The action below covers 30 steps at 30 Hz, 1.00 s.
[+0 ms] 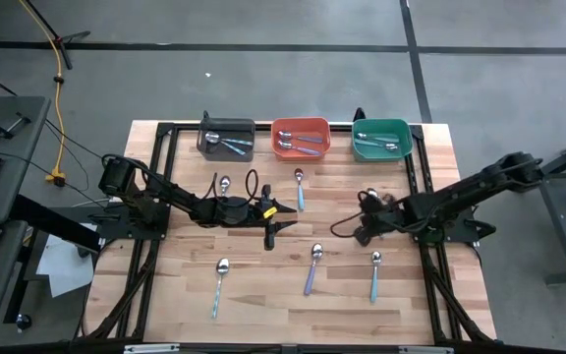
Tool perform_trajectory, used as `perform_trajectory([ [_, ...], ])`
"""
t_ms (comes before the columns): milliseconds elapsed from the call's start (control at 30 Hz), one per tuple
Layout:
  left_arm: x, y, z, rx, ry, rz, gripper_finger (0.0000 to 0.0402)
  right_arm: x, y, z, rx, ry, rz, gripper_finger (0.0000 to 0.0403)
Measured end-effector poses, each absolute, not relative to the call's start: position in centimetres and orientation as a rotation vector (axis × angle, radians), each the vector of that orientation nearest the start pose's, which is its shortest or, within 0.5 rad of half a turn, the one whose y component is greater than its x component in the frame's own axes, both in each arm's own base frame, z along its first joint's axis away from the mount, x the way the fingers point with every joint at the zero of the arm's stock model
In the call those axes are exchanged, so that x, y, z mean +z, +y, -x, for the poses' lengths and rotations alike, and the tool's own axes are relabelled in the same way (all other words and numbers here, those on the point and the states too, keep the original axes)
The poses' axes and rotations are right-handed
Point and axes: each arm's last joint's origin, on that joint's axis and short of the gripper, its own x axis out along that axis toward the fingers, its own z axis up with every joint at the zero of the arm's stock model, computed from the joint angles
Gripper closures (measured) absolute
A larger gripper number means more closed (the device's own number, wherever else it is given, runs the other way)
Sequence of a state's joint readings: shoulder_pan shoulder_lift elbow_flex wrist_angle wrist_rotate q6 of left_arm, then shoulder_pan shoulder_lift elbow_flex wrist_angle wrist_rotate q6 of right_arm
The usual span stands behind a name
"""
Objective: Sort silverware by color (type)
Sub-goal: Put the blue patterned spoon into the black bin
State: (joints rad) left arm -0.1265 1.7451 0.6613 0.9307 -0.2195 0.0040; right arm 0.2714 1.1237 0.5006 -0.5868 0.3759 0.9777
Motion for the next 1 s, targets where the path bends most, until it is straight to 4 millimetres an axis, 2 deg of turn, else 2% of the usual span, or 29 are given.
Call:
perform_trajectory([
  [200,16.1,-3.5,-32.7,0.092,0.150,-0.030,0.0261,15.7,2.8,-15.5,-0.848,1.039,-0.531,0.0392],
  [400,16.1,-3.5,-32.7,0.092,0.150,-0.030,0.0261,15.1,1.7,-15.2,-1.005,1.072,-0.551,0.0322],
  [600,16.0,-3.5,-32.7,0.092,0.150,-0.030,0.0261,14.3,0.6,-16.1,-1.023,1.106,-0.591,0.0270],
  [800,16.0,-3.5,-32.7,0.092,0.150,-0.030,0.0261,13.3,-0.3,-16.7,-1.047,1.158,-0.605,0.0275],
  [1000,16.0,-3.5,-32.7,0.092,0.150,-0.030,0.0261,12.5,-0.7,-17.6,-1.007,1.183,-0.585,0.0325],
])
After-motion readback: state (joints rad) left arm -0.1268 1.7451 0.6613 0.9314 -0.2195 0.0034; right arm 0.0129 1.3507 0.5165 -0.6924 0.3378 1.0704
